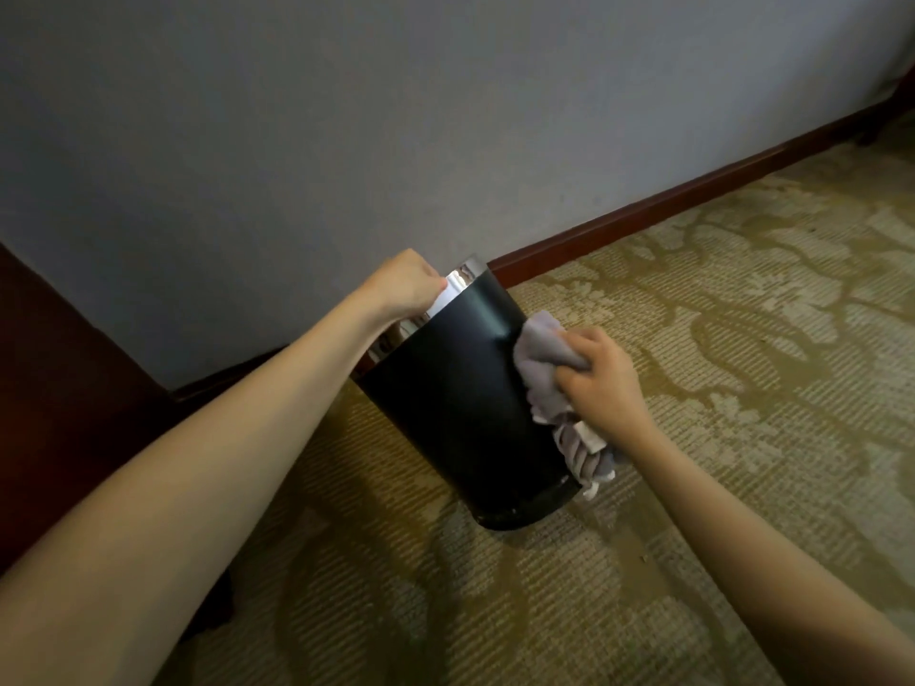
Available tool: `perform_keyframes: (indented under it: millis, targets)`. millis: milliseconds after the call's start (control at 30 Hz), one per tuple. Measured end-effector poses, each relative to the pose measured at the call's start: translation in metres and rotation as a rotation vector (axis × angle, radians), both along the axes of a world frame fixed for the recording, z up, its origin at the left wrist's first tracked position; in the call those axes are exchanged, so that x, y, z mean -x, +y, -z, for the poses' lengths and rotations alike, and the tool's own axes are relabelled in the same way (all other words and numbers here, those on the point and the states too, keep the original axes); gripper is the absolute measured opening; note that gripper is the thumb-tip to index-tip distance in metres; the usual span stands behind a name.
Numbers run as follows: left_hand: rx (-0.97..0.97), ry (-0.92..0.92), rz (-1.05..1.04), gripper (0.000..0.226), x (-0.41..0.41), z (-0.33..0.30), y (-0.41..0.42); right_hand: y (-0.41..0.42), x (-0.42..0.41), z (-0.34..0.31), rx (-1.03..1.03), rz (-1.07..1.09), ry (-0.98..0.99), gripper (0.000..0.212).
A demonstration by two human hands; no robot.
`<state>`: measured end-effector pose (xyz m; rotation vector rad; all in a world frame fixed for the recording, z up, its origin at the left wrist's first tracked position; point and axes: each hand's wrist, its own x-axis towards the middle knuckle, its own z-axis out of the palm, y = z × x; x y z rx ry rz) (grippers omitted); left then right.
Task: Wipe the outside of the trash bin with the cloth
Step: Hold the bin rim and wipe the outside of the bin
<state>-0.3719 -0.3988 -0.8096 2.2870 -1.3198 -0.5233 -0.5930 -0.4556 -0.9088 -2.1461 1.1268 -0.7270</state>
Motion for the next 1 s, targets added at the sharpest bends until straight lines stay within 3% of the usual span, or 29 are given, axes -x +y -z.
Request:
perform_keyframes:
  millis: [133, 300, 367, 433, 567, 700, 767, 867, 1000]
  targets:
    - [0.005, -0.014, 0.013, 0.044, 0.008, 0.001, 0.002, -0.024, 0.018, 0.006, -0.295, 0.143, -0.05, 0.01]
    - [0.023, -0.065, 0.023, 0.046, 0.02, 0.0, -0.001, 0.012, 0.036, 0.011, -0.208, 0.066, -0.017, 0.013]
    - [0.033, -0.079, 0.042, 0.046, 0.02, 0.0, -0.001, 0.033, 0.032, 0.01, -0.052, -0.035, -0.007, 0.034]
    - [0.04, -0.082, 0.074, 0.043, 0.021, 0.0, -0.001, 0.035, 0.017, 0.0, 0.037, -0.088, -0.048, 0.039]
    - [0.004, -0.083, 0.068, 0.041, 0.018, 0.002, 0.002, -0.002, -0.008, -0.019, -0.102, -0.015, -0.136, 0.017]
    - [-0.008, -0.052, 0.05, 0.035, 0.008, 0.003, 0.008, -0.027, -0.001, -0.009, -0.236, 0.08, -0.091, 0.017]
    - [0.001, -0.019, 0.064, 0.035, 0.007, 0.003, 0.009, -0.019, 0.003, 0.0, -0.116, 0.087, -0.009, 0.021]
    - [0.01, 0.007, 0.087, 0.04, 0.009, 0.0, 0.004, 0.01, -0.003, 0.001, 0.243, -0.038, 0.041, 0.046]
    - [-0.01, -0.011, 0.055, 0.041, 0.008, -0.003, -0.006, 0.058, -0.016, 0.002, 0.671, -0.331, 0.201, 0.041]
